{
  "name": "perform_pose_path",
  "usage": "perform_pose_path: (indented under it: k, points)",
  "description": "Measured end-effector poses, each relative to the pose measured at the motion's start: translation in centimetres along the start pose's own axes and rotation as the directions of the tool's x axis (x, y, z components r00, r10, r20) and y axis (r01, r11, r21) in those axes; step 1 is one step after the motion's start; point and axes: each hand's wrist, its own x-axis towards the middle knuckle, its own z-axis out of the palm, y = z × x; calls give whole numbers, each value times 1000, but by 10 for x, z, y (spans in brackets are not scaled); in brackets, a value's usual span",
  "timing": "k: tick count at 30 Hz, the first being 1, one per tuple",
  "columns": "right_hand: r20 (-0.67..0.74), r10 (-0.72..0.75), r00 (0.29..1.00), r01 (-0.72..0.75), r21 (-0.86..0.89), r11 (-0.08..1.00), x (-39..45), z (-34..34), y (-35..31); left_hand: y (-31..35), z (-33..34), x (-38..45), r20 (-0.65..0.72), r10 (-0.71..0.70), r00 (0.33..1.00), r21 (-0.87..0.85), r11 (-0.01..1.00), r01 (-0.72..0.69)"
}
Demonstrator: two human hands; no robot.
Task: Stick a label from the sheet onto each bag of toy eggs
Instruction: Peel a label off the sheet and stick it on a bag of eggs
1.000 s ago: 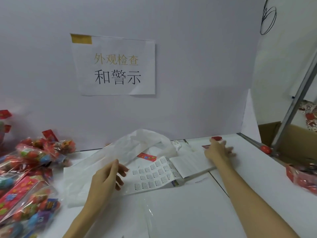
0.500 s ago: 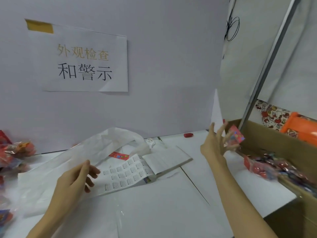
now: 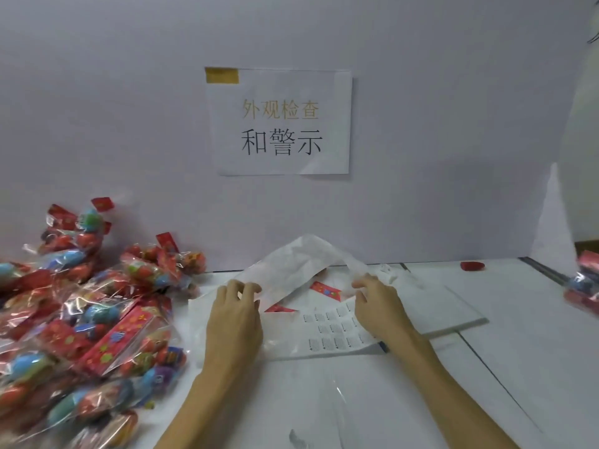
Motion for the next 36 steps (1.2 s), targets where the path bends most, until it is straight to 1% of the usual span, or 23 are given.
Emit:
perform_pose_path:
  k: [1, 2, 4, 5, 6, 9, 11, 14, 17, 19, 22, 26, 28, 30, 32, 35, 36]
  points:
    - [-30, -25, 999, 24, -31, 999, -2, 8, -3, -12, -3, 4, -28, -50, 998, 104, 993, 53]
    - [-49, -44, 998, 40, -72, 997, -4, 14, -5, -24, -10, 8, -22, -140, 990, 216, 966, 142]
    - [-52, -45, 998, 39, -117, 992, -5, 22, -5, -45, -21, 12, 8, -366, 930, 409, 850, 331]
    - [-46, -36, 998, 31, -119, 992, -4, 23, -4, -53, -24, 13, 15, -441, 897, 470, 795, 383]
    - [-41, -29, 999, 24, -116, 993, -5, 24, -4, -57, -25, 12, 24, -475, 880, 508, 764, 398]
    - [-28, -40, 999, 38, -90, 995, -8, 24, -6, -60, -25, 11, 62, -461, 885, 570, 744, 347]
    - [-23, -46, 999, 44, -65, 997, -12, 22, -8, -63, -29, 12, 38, -414, 909, 564, 760, 323]
    - [-37, -49, 998, 48, -23, 999, -18, 21, -13, -69, -34, 13, -44, -344, 938, 462, 825, 325]
    - [-67, -71, 995, 74, 46, 996, -23, 19, -18, -66, -41, 15, -127, -297, 946, 347, 880, 323]
    - [-95, -87, 992, 95, 82, 992, -26, 19, -21, -65, -44, 16, -180, -311, 933, 330, 874, 355]
    - [-107, -84, 991, 94, 92, 991, -28, 16, -24, -67, -49, 15, -221, -392, 893, 362, 817, 448]
    - [-135, -72, 988, 88, 119, 989, -28, 17, -22, -73, -54, 17, -229, -369, 901, 363, 826, 431]
    - [-146, -79, 986, 99, 136, 986, -27, 20, -19, -75, -56, 19, -183, -412, 893, 340, 825, 451]
    - [-145, -74, 987, 98, 160, 982, -25, 23, -17, -78, -53, 20, -152, -455, 877, 361, 801, 478]
    - [-151, -70, 986, 95, 171, 981, -24, 25, -15, -81, -49, 19, -174, -453, 874, 364, 796, 484]
    - [-148, -65, 987, 88, 158, 983, -21, 28, -13, -83, -50, 20, -254, -407, 877, 332, 815, 474]
    - [-150, -69, 986, 92, 156, 983, -21, 29, -13, -84, -51, 20, -258, -404, 878, 330, 817, 473]
